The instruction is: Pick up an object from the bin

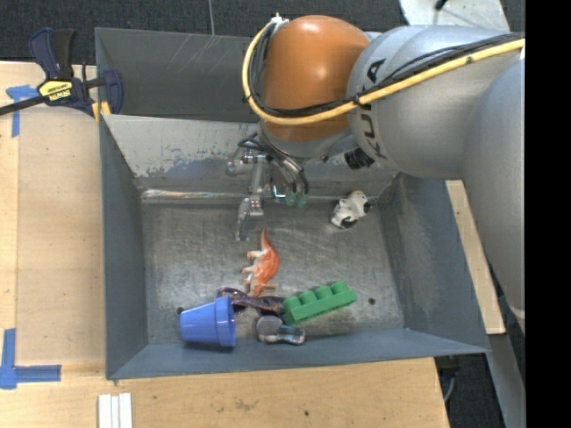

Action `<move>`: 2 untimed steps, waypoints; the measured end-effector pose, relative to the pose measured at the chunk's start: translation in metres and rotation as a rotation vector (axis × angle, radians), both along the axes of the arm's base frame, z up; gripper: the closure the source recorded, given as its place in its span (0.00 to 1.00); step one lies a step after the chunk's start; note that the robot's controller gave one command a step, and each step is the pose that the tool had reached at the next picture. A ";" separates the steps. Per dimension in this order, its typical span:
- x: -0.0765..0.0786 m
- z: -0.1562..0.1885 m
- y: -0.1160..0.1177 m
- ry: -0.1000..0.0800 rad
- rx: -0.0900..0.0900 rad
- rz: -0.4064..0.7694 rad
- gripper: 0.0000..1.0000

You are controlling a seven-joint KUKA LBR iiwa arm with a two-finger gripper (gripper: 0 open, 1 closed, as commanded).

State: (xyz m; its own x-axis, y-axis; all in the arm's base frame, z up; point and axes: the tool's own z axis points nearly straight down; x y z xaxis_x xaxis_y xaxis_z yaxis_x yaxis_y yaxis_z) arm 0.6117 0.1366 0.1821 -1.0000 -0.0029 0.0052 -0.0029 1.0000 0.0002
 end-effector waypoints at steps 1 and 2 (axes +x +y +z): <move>0.002 0.005 -0.001 -0.009 0.001 -0.003 0.00; -0.016 -0.032 -0.014 -0.015 0.002 0.199 0.00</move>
Offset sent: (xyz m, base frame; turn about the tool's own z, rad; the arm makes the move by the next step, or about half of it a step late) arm -0.0555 -0.0463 -0.1121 -0.5559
